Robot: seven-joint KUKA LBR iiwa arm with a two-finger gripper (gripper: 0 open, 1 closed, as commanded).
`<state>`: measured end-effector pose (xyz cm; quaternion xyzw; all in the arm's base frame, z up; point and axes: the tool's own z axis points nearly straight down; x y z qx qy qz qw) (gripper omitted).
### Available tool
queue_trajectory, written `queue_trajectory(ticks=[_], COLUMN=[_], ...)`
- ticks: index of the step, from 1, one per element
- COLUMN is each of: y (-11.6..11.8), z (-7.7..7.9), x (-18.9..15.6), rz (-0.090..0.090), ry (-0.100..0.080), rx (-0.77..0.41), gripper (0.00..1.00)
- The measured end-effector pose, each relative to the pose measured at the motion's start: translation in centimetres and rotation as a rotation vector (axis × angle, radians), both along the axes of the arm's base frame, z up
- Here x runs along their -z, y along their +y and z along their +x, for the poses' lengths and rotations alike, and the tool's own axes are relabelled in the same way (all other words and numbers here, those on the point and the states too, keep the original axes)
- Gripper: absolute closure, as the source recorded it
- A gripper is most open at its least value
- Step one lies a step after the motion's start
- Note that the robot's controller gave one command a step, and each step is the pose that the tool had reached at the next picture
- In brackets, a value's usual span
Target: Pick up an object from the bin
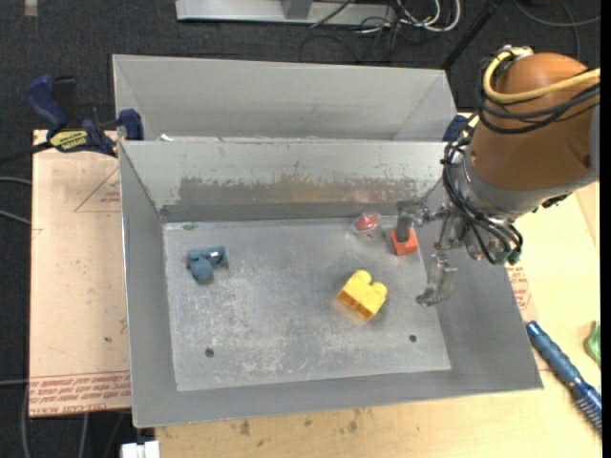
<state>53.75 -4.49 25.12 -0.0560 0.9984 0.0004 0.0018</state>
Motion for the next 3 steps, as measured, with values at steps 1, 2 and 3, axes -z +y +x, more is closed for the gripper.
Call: queue_trajectory(ticks=[1, 2, 3], y=[-0.3, 1.5, 1.4], z=[1.8, 4.5, 4.4], x=[16.7, 18.1, 18.1], rz=[0.001, 0.0, 0.0], ry=[0.007, -0.001, 0.002], rx=[-0.134, -0.15, -0.147], gripper=[0.0, 0.0, 1.0])
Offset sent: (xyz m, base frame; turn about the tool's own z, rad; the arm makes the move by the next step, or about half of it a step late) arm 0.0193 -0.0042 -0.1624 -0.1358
